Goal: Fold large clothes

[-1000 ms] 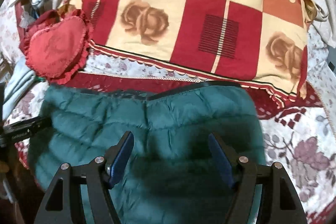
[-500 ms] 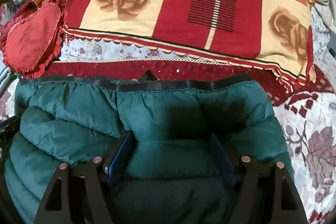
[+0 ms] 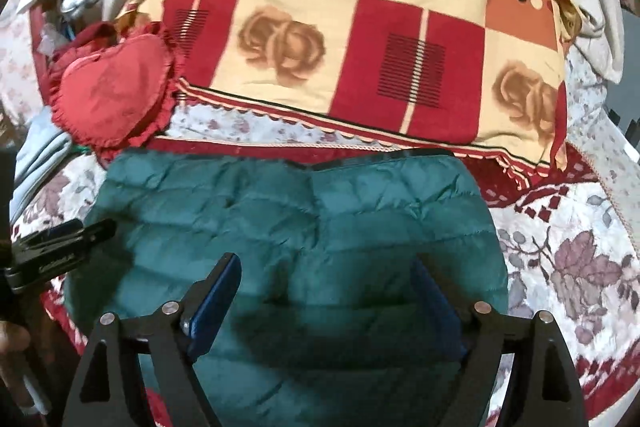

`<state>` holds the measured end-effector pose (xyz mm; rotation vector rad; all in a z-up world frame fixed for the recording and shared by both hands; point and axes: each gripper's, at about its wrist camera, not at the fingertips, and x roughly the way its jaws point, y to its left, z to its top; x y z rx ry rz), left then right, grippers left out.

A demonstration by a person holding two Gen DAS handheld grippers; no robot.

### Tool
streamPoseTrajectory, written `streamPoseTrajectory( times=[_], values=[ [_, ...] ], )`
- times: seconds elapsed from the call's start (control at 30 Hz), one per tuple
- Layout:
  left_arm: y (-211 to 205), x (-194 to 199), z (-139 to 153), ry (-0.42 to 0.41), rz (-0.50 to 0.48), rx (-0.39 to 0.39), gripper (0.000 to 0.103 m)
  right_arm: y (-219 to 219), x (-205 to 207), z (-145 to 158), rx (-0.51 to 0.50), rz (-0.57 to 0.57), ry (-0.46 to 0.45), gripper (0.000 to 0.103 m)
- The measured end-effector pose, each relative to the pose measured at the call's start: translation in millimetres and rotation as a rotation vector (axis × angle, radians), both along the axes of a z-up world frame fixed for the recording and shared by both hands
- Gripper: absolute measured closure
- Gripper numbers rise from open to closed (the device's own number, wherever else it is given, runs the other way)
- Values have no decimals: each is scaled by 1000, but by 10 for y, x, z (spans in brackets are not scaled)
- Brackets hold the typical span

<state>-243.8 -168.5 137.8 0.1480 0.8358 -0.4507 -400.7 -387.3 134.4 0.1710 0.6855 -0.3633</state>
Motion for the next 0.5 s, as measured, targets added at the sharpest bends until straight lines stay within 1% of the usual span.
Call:
streamPoseTrajectory(
  times=[0.1,0.2,0.37,0.5],
  values=[
    [53,-137,81,-36,5,-10,26,112,-72,41,-16,-9,-22,18],
    [78,-245,147,-71,8,-3,26,170,-102,70,-12,-21,-40,17],
    [122,-337,204,-91,12,-14,26,234,-95,80,-21,-32,-44,15],
    [111,-371,207,-96,14,-12,26,232,-83,54,15,-15,-33,15]
  ],
)
